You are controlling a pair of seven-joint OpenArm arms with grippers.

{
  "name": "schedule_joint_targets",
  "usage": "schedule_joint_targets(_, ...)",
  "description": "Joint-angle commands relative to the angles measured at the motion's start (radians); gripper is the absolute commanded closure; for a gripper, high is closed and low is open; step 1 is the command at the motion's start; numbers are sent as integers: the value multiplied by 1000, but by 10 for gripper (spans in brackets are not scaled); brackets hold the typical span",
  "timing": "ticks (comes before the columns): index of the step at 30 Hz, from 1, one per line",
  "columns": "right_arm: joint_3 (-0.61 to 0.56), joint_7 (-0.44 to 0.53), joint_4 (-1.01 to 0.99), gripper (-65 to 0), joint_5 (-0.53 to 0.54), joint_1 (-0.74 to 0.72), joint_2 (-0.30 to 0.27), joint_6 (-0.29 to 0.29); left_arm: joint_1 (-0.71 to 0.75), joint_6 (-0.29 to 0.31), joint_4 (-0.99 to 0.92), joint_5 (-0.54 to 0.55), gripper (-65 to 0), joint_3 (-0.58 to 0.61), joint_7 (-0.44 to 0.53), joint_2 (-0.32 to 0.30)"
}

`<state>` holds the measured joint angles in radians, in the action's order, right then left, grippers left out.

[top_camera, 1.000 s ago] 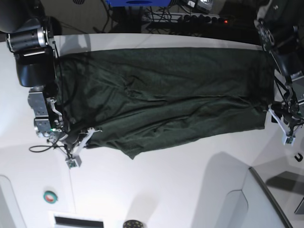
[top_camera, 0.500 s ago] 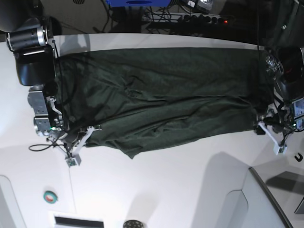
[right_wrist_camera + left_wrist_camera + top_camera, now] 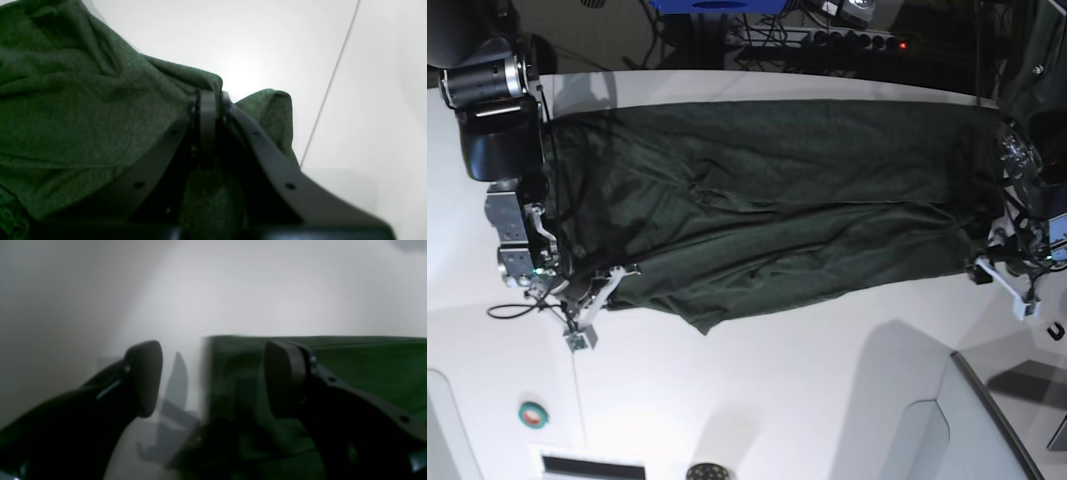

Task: Layout the t-shirt on the table in an organized manner, then fold the t-shirt properly
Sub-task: 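Hold the shirt edges with both grippers and pull them taut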

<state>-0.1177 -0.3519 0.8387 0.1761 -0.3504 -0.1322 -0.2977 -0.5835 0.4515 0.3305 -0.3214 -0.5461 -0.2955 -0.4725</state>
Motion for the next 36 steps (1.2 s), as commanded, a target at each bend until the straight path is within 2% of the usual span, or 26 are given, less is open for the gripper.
schedule_joint_targets(1, 2, 21, 20, -6, 4, -26, -7, -5, -25, -1, 17, -2, -457, 4, 17, -25)
schedule_joint_targets(6, 2, 21, 20, -6, 4, -28, -7, -5, -14, -3, 8, 11, -456, 137, 25, -33)
schedule_joint_targets(12, 2, 21, 21, -6, 4, -26, -7, -5, 1, -10, 8, 94, -456, 137, 25, -30)
schedule_joint_targets(18, 2, 21, 21, -6, 4, -23, -7, -5, 30, -10, 8, 103, -456, 134, 32, -35)
schedule_joint_targets(25, 2, 21, 21, -6, 4, -23, -7, -7, 44, -10, -92, 98, -456, 136, 123, -25)
schedule_joint_targets(31, 2, 21, 21, -6, 4, -23, -7, -7, 44, -10, -92, 95, -451, 136, 123, -24)
schedule_joint_targets(32, 2, 21, 21, -6, 4, -23, -7, -7, 43, -10, -92, 95, -433, 136, 123, -24)
schedule_joint_targets(34, 2, 21, 21, -6, 4, -23, -7, -7, 43, -10, -92, 94, -357, 136, 123, -18)
schedule_joint_targets(36, 2, 21, 21, -6, 4, -23, -7, -7, 43, -10, -92, 95, -222, 136, 124, -7)
